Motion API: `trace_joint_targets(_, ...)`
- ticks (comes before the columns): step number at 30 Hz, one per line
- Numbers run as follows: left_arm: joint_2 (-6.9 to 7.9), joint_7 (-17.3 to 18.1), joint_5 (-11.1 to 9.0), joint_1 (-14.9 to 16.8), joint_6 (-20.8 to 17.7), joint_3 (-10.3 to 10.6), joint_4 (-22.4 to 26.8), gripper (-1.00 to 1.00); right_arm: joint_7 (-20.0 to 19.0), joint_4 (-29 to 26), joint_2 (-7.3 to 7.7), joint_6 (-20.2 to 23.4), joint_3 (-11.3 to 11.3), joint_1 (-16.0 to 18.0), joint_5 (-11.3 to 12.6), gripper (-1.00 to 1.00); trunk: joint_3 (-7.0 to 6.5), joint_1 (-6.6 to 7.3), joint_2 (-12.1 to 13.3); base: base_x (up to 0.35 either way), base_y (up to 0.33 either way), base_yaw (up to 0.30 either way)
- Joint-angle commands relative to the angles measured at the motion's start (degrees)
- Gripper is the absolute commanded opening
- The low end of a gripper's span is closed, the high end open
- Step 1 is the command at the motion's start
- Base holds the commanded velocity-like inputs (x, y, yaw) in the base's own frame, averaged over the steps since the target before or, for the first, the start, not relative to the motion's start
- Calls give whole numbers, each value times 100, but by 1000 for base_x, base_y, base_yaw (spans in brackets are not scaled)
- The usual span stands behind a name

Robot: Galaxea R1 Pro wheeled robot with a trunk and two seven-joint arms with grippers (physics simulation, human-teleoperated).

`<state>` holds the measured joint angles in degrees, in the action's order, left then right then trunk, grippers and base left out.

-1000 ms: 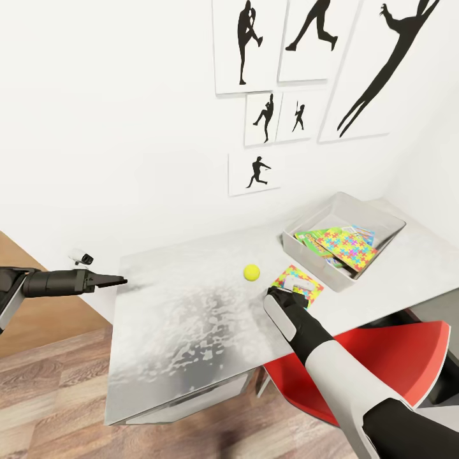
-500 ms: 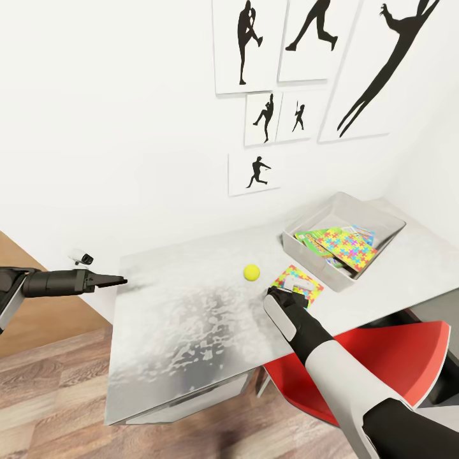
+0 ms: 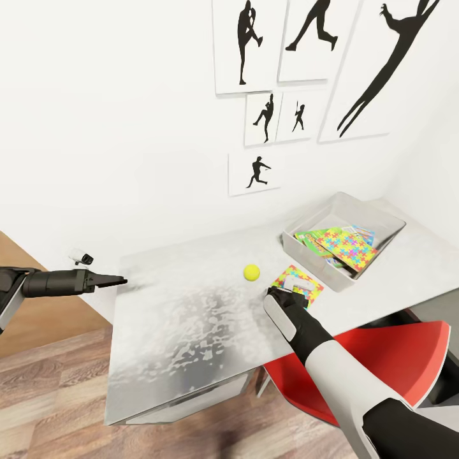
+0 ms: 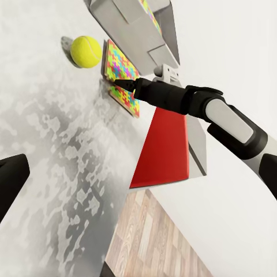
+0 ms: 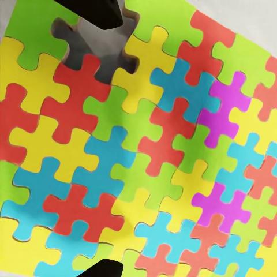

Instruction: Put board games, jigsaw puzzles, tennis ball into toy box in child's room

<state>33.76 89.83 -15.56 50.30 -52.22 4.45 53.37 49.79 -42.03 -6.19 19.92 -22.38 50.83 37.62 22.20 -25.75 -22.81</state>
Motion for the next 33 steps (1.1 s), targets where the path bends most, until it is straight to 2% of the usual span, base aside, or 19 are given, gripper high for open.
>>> trace_joint_targets(1, 7, 17, -17, 6, -61, 21, -2, 100, 40, -7, 4, 39, -20, 6, 26, 100, 10, -3, -11, 0, 0, 0)
trace_joint_targets(33, 7, 17, -11, -2, -53, 21, -2, 100, 40, -7, 4, 39, -20, 6, 26, 100, 10, -3, -11, 0, 0, 0)
